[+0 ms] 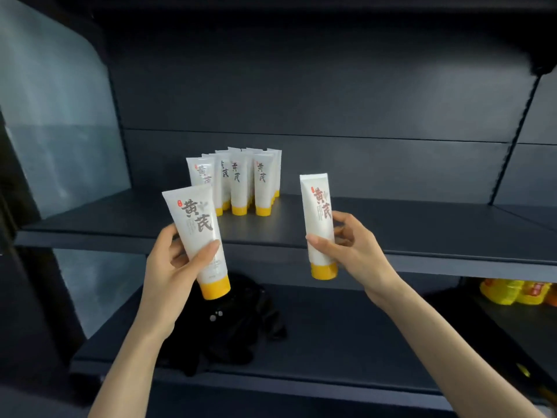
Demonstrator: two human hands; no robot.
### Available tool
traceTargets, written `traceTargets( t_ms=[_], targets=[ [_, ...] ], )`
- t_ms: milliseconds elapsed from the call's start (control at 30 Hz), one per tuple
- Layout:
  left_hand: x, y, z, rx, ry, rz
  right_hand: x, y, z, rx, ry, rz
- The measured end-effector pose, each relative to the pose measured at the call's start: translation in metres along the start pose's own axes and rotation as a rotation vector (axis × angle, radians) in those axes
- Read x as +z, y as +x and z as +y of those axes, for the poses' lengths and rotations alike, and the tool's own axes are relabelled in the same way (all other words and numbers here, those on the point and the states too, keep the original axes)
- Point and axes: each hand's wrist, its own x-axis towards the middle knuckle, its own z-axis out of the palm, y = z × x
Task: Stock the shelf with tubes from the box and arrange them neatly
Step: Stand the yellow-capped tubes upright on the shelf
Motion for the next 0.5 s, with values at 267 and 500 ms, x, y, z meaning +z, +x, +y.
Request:
traceTargets(
  t_ms=[267,500],
  targets=[
    [-0.075,0.067,-0.01,0.025,0.026,-0.035,0.107,0.083,0.001,-0.015,0.073,0.081],
    [-0.106,0.102,-0.022,0.026,0.034,-0.111,0.157,0.137,0.023,0.017,-0.057,0.16]
  ],
)
